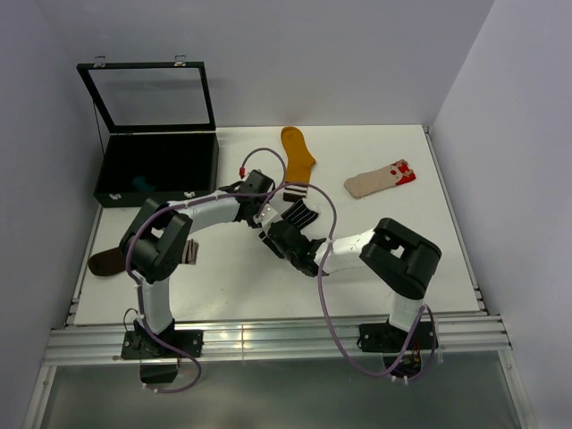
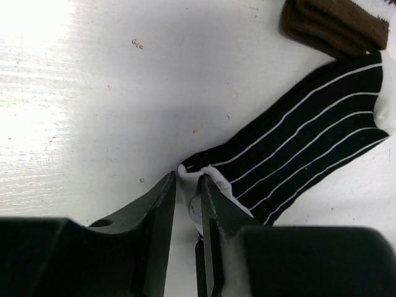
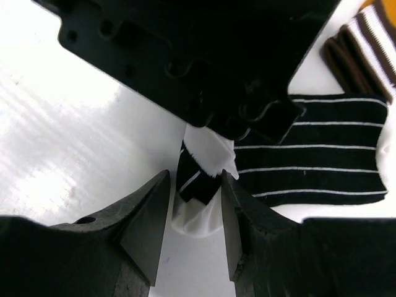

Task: Roll the socks
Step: Roll the sock at the center of the board.

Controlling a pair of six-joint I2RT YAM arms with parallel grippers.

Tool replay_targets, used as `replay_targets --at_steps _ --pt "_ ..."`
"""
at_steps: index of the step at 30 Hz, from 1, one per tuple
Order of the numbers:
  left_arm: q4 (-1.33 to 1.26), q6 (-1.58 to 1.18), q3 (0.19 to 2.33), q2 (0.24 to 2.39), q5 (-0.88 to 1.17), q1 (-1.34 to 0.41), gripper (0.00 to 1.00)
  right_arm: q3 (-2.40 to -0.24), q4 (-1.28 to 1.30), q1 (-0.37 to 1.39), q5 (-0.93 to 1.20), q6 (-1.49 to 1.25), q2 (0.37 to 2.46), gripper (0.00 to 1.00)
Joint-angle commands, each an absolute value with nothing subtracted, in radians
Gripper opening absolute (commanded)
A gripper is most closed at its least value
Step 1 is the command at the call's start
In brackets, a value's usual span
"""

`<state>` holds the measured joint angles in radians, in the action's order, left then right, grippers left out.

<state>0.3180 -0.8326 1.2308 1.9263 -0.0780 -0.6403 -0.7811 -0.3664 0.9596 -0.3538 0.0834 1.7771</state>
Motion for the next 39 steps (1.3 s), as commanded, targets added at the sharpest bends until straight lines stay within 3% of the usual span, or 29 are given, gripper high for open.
replay_targets --at_steps 1,3,8,9,14,22,31,39 --pt "0.387 -0.807 1.220 1.976 -0.098 -0.650 0.29 -0.830 -0.384 0.965 -0.379 0.081 1.815 0.46" --pt "0.387 -0.807 1.218 1.974 -0.100 -0.649 0.29 -0.828 -0.353 0.963 -0.394 0.061 1.819 0.45" --pt "0.388 -0.818 1.216 1.968 -0.101 -0.650 0.30 -0.764 -0.284 0.943 -0.371 -0.089 1.780 0.23" --pt "0.385 -0.821 1.215 1.967 -0.101 -0.650 0.30 -0.753 -0.284 0.936 -0.351 -0.103 1.757 0.14" --pt "0.376 -0.854 1.201 1.925 -0.110 -0.649 0.32 -0.701 -0.305 0.849 -0.133 -0.201 1.691 0.00" --pt "0.342 -0.942 1.119 1.775 -0.201 -0.637 0.52 -0.718 -0.354 0.706 0.313 -0.406 1.666 0.00" --pt "0.262 -1.006 0.959 1.608 -0.175 -0.624 0.56 -0.695 -0.598 0.537 0.668 -0.759 1.799 0.00" --pt "0.193 -1.048 0.928 1.604 -0.106 -0.624 0.58 -0.603 -0.802 0.454 0.721 -0.972 1.930 0.00"
